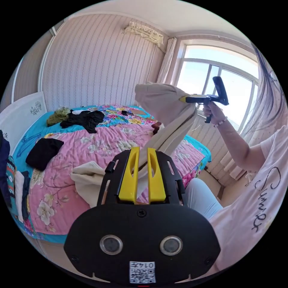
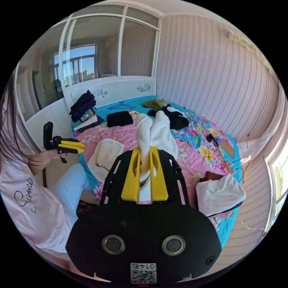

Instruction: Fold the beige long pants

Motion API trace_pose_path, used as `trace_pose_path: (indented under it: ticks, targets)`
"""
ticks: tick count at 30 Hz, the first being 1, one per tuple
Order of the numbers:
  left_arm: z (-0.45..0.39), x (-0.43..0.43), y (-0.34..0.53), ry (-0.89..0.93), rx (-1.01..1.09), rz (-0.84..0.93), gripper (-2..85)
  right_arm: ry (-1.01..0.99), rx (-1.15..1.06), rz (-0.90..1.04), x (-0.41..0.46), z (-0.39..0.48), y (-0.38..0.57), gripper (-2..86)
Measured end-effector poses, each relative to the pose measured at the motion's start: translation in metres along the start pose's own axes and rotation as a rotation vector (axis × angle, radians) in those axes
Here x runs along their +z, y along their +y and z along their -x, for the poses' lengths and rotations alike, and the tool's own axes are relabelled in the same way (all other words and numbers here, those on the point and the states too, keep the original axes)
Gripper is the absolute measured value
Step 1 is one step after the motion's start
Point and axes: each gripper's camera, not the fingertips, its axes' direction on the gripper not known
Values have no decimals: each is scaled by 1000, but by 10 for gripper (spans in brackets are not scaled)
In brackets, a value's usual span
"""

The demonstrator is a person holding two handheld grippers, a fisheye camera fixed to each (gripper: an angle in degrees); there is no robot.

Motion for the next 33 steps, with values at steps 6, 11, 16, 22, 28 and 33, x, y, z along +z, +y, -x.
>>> trace_pose_path:
  ticks: [6,11,16,22,28,33]
  targets:
    - [37,21,70,200,-269,75,99,-71,-108,223,71,99,67,54]
    - [57,45,143,140,-415,231,96,-552,-24,685,224,201,179,42]
    - [69,62,156,28,-384,276,88,-853,196,614,207,205,213,55]
    - [91,118,160,-16,-350,347,87,-263,45,251,101,203,162,109]
    - [85,160,169,-33,-318,402,92,-27,-100,497,163,237,158,135]
    - [69,179,175,6,-294,402,105,-132,1,447,111,199,159,37]
